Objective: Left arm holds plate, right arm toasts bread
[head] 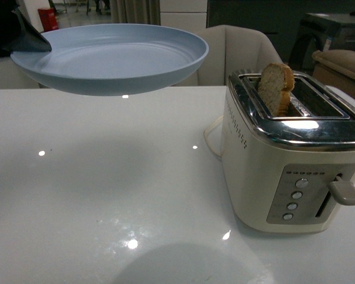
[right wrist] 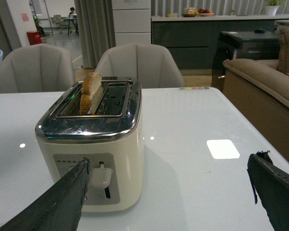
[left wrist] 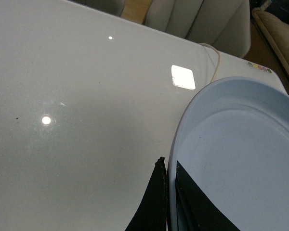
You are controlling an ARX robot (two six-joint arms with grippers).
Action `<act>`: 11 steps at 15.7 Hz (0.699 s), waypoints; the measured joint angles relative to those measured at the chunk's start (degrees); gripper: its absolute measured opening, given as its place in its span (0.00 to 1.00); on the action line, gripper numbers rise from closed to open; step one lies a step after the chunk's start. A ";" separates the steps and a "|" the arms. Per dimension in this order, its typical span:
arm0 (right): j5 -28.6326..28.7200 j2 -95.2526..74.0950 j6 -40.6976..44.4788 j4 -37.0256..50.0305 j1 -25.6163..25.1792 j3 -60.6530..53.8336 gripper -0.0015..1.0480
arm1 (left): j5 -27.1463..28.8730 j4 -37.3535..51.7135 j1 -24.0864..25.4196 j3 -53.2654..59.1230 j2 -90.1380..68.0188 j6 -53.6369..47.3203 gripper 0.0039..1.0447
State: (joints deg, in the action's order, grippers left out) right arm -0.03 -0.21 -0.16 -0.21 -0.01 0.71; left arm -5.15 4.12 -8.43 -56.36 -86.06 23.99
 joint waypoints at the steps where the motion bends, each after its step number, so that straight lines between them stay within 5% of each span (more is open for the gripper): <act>1: 0.00 0.00 0.00 0.00 0.00 0.00 0.93 | 0.00 0.00 0.00 0.00 0.00 0.00 0.02; 11: 0.00 0.00 0.00 0.00 0.00 0.00 0.94 | -4.57 -0.92 1.11 -0.20 0.35 -0.33 0.02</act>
State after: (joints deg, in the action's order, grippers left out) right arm -0.03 -0.21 -0.16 -0.21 -0.01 0.71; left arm -9.72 3.20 -7.31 -56.55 -85.71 23.66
